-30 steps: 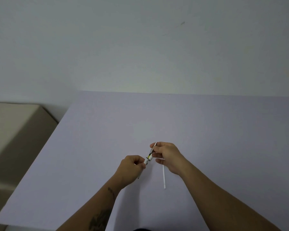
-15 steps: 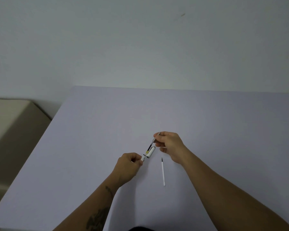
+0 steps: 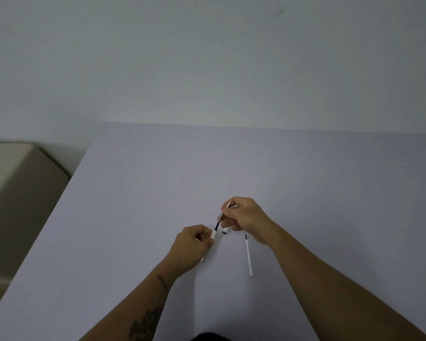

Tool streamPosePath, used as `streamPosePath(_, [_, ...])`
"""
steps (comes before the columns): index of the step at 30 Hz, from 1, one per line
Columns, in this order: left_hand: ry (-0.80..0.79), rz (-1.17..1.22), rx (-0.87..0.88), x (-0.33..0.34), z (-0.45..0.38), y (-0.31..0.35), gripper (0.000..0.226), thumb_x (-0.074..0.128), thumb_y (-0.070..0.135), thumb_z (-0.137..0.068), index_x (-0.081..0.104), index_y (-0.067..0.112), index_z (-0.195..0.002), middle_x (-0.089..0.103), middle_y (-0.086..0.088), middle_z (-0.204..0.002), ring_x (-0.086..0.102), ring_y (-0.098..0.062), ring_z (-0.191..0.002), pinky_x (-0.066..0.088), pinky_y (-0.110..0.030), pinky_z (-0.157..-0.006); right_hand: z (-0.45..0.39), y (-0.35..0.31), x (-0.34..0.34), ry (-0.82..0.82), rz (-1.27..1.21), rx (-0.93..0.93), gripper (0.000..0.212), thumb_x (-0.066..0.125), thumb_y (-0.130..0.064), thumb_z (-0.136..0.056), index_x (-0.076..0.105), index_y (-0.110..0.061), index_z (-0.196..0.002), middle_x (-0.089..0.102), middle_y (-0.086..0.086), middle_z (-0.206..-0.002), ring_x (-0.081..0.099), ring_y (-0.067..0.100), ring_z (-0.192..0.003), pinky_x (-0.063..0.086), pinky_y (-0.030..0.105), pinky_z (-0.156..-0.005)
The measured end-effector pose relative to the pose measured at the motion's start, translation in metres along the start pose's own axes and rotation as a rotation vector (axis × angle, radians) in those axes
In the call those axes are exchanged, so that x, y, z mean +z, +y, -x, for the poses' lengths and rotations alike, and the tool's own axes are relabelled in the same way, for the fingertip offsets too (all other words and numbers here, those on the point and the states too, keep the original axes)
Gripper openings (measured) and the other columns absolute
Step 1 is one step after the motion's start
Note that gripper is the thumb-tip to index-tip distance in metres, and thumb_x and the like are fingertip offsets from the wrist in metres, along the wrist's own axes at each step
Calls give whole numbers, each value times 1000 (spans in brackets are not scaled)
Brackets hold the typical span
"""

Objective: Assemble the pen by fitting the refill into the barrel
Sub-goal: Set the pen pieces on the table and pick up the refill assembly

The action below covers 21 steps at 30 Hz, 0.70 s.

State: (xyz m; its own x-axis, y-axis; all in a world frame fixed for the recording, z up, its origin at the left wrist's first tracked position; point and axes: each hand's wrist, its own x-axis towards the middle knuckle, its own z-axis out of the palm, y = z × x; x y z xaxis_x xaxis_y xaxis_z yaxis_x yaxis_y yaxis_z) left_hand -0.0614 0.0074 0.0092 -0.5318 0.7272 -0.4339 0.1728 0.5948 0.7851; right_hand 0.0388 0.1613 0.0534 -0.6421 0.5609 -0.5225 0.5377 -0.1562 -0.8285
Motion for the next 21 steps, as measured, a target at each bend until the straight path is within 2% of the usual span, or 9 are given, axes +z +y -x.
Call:
streamPosePath(3, [-12, 5, -3, -2, -4, 0, 21, 63, 17, -87, 61, 24, -68, 60, 2, -73, 52, -13, -68, 45, -24, -67, -5, 7, 0, 200, -80, -29, 12, 60, -11, -91, 70, -13, -83, 75, 4, -81, 70, 10, -64, 50, 20, -55])
streamPosePath(5, [-25, 1, -16, -3, -6, -3, 20, 62, 17, -87, 59, 21, -68, 58, 1, -72, 50, -13, -66, 44, -24, -66, -7, 15, -7, 291, -100, 6, 15, 62, -9, -88, 71, -12, -77, 74, 5, -77, 67, 13, -62, 49, 24, -56])
streamPosePath(8, [-42, -7, -27, -2, -8, -7, 22, 62, 17, -87, 56, 20, -66, 55, 2, -69, 47, -13, -64, 43, -24, -65, -8, 31, -14, 270, 143, 72, 22, 65, -12, -82, 71, -17, -62, 72, 4, -67, 62, 16, -58, 47, 26, -56])
streamPosePath(11, [-51, -21, -29, -2, -8, -10, 24, 62, 16, -87, 56, 21, -65, 55, 2, -68, 48, -13, -64, 43, -24, -65, -13, 43, -7, 212, 417, 124, 35, 68, -16, -74, 58, -20, -41, 57, -1, -50, 53, 17, -51, 39, 23, -50])
streamPosePath(12, [-50, -30, -29, -3, -7, -11, 24, 63, 16, -87, 57, 21, -65, 56, 2, -69, 49, -12, -64, 43, -23, -64, -15, 46, -4, 200, 489, 134, 32, 69, -20, -72, 57, -18, -43, 57, -1, -53, 54, 18, -54, 38, 22, -51])
streamPosePath(14, [-57, -43, -32, -4, -9, -13, 21, 63, 16, -87, 58, 20, -67, 57, 3, -69, 49, -12, -64, 42, -22, -63, -20, 50, 2, 189, 630, 171, 15, 68, -29, -72, 66, -16, -64, 67, 6, -76, 63, 25, -72, 43, 24, -61])
streamPosePath(16, [-62, -40, -39, -5, -8, -14, 20, 63, 17, -87, 59, 20, -68, 57, 4, -69, 49, -12, -63, 42, -22, -62, -24, 55, 8, 197, 736, 185, 20, 64, -33, -72, 66, -14, -81, 69, 10, -95, 66, 30, -90, 45, 28, -69])
streamPosePath(19, [-72, -57, -51, -6, -8, -17, 17, 62, 17, -88, 61, 16, -72, 58, 3, -71, 49, -12, -64, 42, -21, -61, -28, 60, 14, 255, 818, 165, 18, 59, -35, -76, 56, -18, -81, 66, 8, -98, 65, 32, -95, 39, 29, -68])
streamPosePath(21, [-76, -66, -54, -7, -7, -19, 14, 62, 18, -90, 64, 10, -79, 60, 2, -73, 50, -11, -65, 42, -19, -61, -31, 65, 15, 279, 855, 156, 22, 59, -38, -78, 56, -17, -83, 66, 7, -99, 65, 32, -95, 39, 29, -68])
